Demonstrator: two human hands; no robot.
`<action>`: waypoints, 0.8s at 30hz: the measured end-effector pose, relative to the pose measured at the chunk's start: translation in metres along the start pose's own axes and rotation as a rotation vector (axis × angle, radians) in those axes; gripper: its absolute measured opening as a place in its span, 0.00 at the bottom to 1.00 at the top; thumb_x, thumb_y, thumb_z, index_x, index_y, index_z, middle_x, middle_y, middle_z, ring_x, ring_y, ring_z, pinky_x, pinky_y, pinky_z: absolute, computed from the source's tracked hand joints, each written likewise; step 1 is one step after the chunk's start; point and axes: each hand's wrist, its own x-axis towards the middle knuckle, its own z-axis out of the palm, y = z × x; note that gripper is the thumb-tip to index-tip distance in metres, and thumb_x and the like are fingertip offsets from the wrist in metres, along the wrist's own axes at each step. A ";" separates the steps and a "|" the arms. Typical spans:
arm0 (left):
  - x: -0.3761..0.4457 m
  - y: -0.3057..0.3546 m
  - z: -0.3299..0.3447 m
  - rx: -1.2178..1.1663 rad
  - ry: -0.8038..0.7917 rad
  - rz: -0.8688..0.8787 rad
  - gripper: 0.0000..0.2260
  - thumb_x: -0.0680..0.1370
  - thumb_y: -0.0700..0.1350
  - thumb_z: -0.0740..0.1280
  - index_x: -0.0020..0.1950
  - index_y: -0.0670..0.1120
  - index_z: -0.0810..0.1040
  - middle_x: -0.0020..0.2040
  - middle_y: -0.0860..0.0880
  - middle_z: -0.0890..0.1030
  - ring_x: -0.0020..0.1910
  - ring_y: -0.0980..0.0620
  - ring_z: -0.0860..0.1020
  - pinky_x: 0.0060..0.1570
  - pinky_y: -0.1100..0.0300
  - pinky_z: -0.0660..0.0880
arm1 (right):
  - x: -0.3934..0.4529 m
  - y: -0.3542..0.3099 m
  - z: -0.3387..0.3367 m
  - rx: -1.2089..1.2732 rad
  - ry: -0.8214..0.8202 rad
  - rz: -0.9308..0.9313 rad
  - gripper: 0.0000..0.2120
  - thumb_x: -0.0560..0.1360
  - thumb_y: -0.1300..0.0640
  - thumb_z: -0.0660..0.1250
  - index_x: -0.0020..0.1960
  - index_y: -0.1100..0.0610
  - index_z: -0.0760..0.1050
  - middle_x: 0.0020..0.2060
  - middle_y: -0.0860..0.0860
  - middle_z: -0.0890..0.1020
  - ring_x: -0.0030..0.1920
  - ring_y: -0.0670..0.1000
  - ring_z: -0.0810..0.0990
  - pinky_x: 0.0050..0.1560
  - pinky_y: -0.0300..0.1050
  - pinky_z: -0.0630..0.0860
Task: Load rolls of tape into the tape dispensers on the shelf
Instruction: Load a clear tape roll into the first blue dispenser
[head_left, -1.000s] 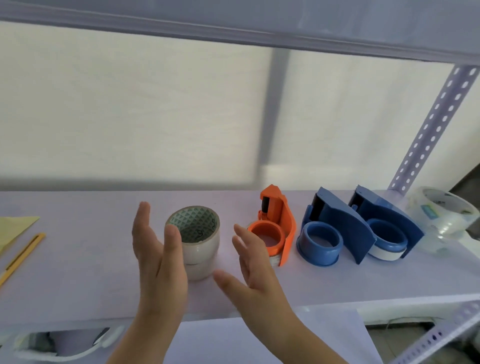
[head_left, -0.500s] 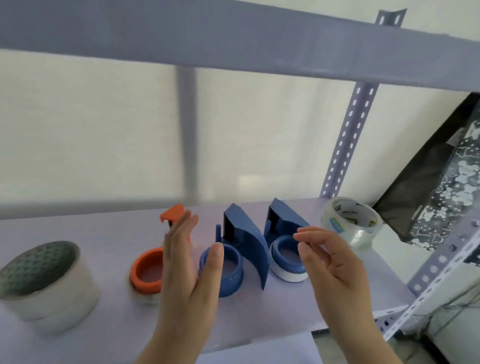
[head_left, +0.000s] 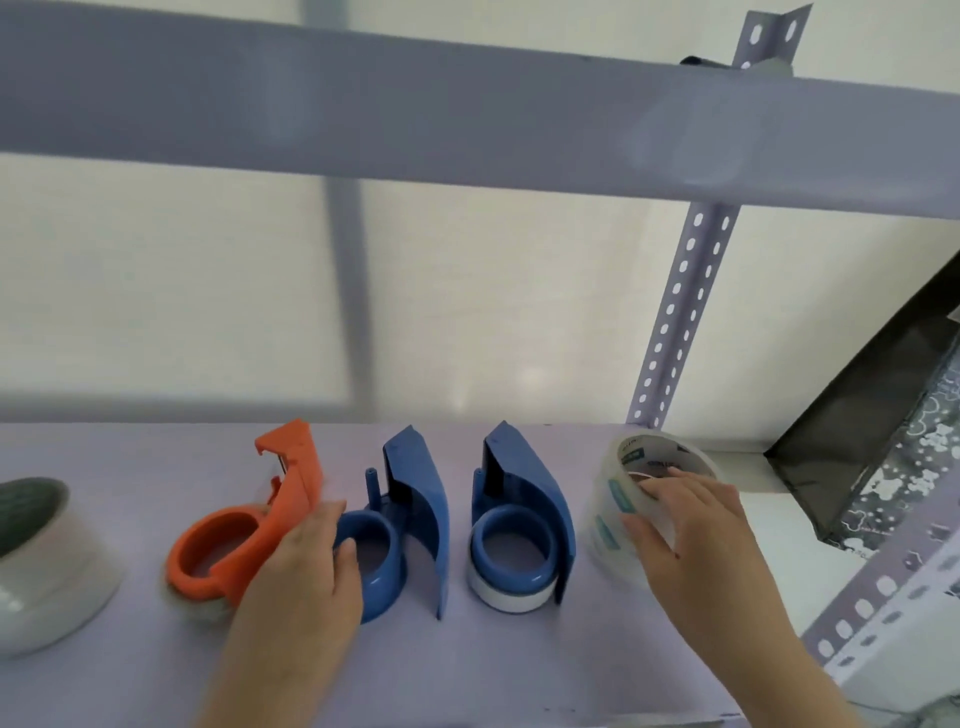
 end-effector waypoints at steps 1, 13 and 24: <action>0.001 -0.001 0.000 0.012 0.001 -0.005 0.19 0.77 0.41 0.64 0.68 0.45 0.71 0.66 0.45 0.76 0.65 0.45 0.74 0.64 0.53 0.68 | 0.000 0.001 -0.001 0.044 0.021 -0.009 0.10 0.71 0.60 0.72 0.52 0.58 0.80 0.50 0.50 0.83 0.58 0.56 0.74 0.61 0.54 0.72; 0.015 -0.014 -0.017 0.251 -0.040 0.034 0.10 0.76 0.53 0.61 0.53 0.52 0.75 0.41 0.51 0.81 0.40 0.50 0.78 0.40 0.58 0.75 | -0.016 -0.041 -0.013 0.752 0.158 -0.383 0.09 0.71 0.38 0.66 0.51 0.37 0.76 0.52 0.38 0.81 0.64 0.49 0.76 0.63 0.43 0.72; -0.001 0.004 -0.059 -0.994 -0.394 0.314 0.35 0.57 0.69 0.73 0.62 0.64 0.72 0.63 0.65 0.76 0.62 0.66 0.74 0.52 0.72 0.76 | -0.036 -0.096 0.016 0.639 0.018 -0.652 0.07 0.69 0.51 0.72 0.48 0.46 0.81 0.45 0.38 0.81 0.62 0.47 0.77 0.58 0.53 0.74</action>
